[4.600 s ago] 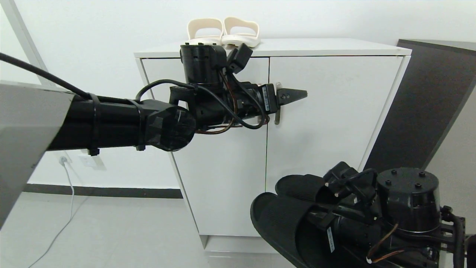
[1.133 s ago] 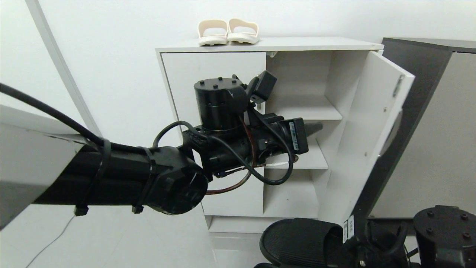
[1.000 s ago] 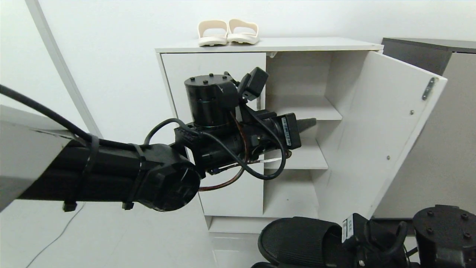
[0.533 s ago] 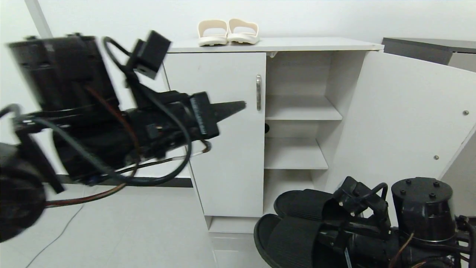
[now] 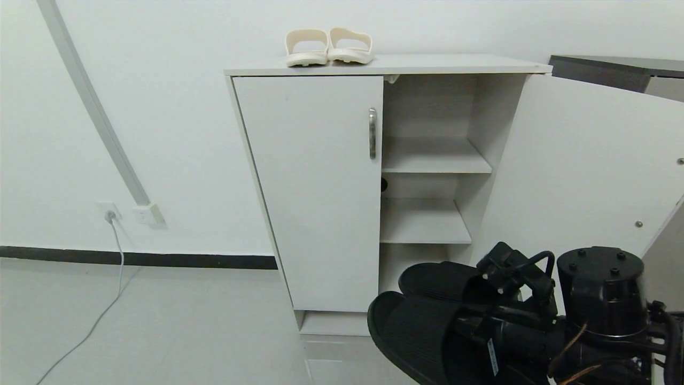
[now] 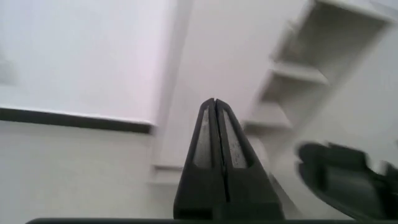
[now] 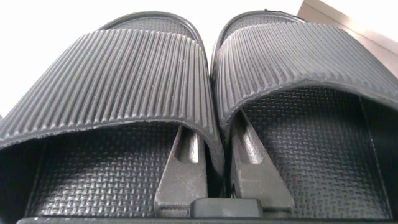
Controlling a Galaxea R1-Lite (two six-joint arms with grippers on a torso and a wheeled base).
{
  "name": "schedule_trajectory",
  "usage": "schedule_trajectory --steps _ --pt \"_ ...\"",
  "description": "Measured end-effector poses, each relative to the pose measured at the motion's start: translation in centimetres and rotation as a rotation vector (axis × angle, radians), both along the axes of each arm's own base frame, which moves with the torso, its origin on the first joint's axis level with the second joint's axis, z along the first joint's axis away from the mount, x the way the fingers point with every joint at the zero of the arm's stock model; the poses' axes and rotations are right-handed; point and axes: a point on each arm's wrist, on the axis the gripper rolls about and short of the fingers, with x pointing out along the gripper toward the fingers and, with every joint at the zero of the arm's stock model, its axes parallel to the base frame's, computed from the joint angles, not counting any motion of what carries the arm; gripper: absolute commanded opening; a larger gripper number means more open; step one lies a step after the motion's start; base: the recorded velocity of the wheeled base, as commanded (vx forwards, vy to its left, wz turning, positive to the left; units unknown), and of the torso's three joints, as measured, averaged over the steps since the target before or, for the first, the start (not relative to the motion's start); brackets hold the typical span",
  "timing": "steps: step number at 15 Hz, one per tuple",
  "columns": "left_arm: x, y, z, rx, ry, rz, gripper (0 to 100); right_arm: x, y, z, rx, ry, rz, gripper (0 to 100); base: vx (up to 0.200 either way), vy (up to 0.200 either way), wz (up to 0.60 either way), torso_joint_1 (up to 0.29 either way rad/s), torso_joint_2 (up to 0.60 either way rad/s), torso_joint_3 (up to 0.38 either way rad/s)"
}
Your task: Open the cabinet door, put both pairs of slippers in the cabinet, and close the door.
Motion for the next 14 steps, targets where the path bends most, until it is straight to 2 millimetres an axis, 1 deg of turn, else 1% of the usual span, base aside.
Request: schedule_trajectory --steps 1,2,3,4,5,7,8,9,10,12,14 --pt "-1.7 0.5 -1.7 0.015 -0.012 0.087 0 0.0 0.0 0.0 0.001 -0.001 0.001 0 0.0 0.0 0.0 0.0 0.0 0.0" --pt "-3.1 0.7 -3.8 0.036 -0.015 0.148 0 -0.1 0.0 -0.1 -0.002 0.003 0.003 0 0.0 0.0 0.0 0.0 0.0 0.0" --pt "-4.1 0.8 -6.3 0.062 -0.01 0.211 0 -0.1 0.0 0.0 -0.001 0.001 0.002 0 0.0 0.0 0.0 0.0 0.0 0.0" --pt "-4.6 0.7 -8.7 0.077 -0.009 0.263 0 -0.1 0.0 -0.1 -0.003 0.002 0.001 0 0.0 0.0 0.0 0.0 0.0 0.0" --pt "-4.7 0.7 -10.7 0.091 -0.021 0.291 0 -0.1 0.1 -0.1 -0.002 0.002 0.006 0 0.0 0.0 0.0 0.0 0.0 0.0" --pt "-4.4 0.5 -14.2 0.163 -0.014 0.243 0 -0.1 0.0 -0.1 -0.003 0.001 0.002 0 0.0 0.0 0.0 0.0 0.0 0.0" --pt "-4.4 0.5 -15.4 0.183 -0.007 0.216 0 -0.2 0.1 -0.1 -0.003 0.002 0.007 0 0.0 0.0 0.0 0.0 0.0 0.0" --pt "-4.4 0.5 -16.0 0.187 -0.006 0.203 0 -0.2 0.1 -0.1 -0.002 0.001 0.009 0 0.0 0.0 0.0 0.0 0.0 0.0" --pt "-4.4 0.4 -16.3 0.19 -0.014 0.157 0 -0.3 0.2 -0.1 -0.002 0.002 0.014 0 0.0 0.0 0.0 0.0 0.0 0.0" --pt "-4.5 0.0 -17.0 0.189 0.009 0.004 0 -0.4 0.3 -0.1 -0.003 0.0 0.018 0 0.0 0.0 0.0 0.0 0.0 0.0" --pt "-4.5 0.0 -17.1 0.192 0.005 -0.005 0 -0.2 0.4 0.1 -0.01 -0.013 -0.017 0 0.0 0.0 0.0 0.0 0.0 0.0"
